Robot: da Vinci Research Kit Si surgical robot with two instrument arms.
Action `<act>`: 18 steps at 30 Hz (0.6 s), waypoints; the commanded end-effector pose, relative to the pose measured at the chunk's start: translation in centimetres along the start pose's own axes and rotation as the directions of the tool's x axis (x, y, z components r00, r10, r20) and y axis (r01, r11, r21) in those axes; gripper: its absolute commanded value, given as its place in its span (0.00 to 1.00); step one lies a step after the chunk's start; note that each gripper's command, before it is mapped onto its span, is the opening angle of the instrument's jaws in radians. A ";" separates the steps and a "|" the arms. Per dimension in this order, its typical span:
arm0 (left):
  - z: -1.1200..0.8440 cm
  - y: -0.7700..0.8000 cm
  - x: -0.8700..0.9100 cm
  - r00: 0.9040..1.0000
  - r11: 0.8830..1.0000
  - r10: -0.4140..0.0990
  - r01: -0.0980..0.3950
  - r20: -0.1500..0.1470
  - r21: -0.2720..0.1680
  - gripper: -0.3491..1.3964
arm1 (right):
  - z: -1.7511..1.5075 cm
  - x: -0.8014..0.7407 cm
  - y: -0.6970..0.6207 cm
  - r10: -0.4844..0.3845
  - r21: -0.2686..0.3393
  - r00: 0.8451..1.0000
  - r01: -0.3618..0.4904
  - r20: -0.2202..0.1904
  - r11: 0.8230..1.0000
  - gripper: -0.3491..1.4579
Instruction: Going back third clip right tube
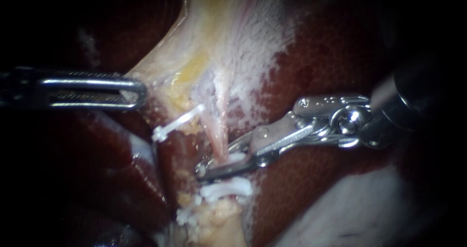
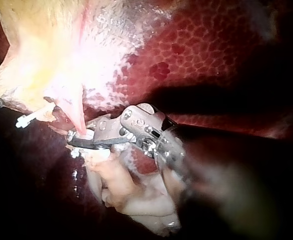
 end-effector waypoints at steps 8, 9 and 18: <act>0.00 0.00 0.00 1.000 1.000 0.000 0.000 0.000 -0.001 0.00 | 0.00 0.01 -0.01 0.000 0.001 1.000 0.000 0.000 1.000 0.00; 0.00 0.00 0.00 1.000 1.000 0.000 0.000 0.000 -0.001 0.00 | 0.01 0.01 -0.02 0.000 0.001 1.000 0.000 0.000 1.000 0.00; 0.00 0.00 0.00 1.000 1.000 0.001 -0.001 0.000 -0.001 0.00 | 0.04 0.05 0.00 -0.163 -0.063 0.987 0.162 -0.010 0.985 0.43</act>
